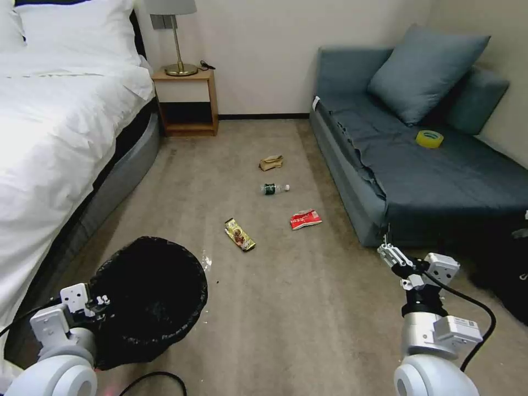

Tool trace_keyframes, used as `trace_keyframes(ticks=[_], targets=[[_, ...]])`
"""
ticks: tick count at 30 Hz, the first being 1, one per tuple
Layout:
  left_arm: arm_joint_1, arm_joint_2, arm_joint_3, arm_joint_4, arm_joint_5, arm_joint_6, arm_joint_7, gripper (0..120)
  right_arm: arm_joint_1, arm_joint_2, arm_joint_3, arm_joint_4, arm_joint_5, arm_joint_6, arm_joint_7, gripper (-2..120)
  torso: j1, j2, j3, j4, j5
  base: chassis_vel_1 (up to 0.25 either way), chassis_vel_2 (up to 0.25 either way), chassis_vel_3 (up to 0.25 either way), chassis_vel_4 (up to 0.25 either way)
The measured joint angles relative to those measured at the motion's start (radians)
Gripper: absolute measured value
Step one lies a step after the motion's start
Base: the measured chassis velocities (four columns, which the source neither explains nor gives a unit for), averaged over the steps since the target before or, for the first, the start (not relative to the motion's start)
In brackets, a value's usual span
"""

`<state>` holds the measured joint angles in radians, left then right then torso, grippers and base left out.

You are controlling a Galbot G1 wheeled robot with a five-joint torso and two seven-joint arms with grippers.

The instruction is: Pick up the trash bin, then pick up the garbage on the floor and place it into the trash bin.

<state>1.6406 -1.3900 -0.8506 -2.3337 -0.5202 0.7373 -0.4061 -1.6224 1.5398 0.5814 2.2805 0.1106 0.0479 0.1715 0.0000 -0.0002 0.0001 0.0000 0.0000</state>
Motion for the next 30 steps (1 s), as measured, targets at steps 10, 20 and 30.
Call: trace_keyframes(ticks=[10, 20, 30], targets=[[-0.001, -0.003, -0.001, 0.007, -0.002, -0.011, 0.001, 2, -0.009, -0.002, -0.005, -0.01, -0.007, 0.037, -0.039, 100, 0.0, 0.0, 0.0, 0.0, 0.0, -0.011, 0.005, 0.005, -0.005], [-0.012, -0.004, -0.011, 0.011, -0.011, -0.016, 0.002, 2, -0.022, -0.002, -0.008, -0.003, -0.012, 0.046, -0.05, 100, 0.0, 0.0, 0.0, 0.0, 0.0002, -0.155, 0.155, 0.152, -0.139], [-0.026, -0.006, -0.025, 0.027, -0.021, -0.024, 0.002, 2, -0.021, -0.001, -0.009, -0.007, -0.018, 0.046, -0.054, 100, 0.0, 0.0, 0.0, -0.0001, 0.0, -0.218, 0.21, 0.215, -0.211]])
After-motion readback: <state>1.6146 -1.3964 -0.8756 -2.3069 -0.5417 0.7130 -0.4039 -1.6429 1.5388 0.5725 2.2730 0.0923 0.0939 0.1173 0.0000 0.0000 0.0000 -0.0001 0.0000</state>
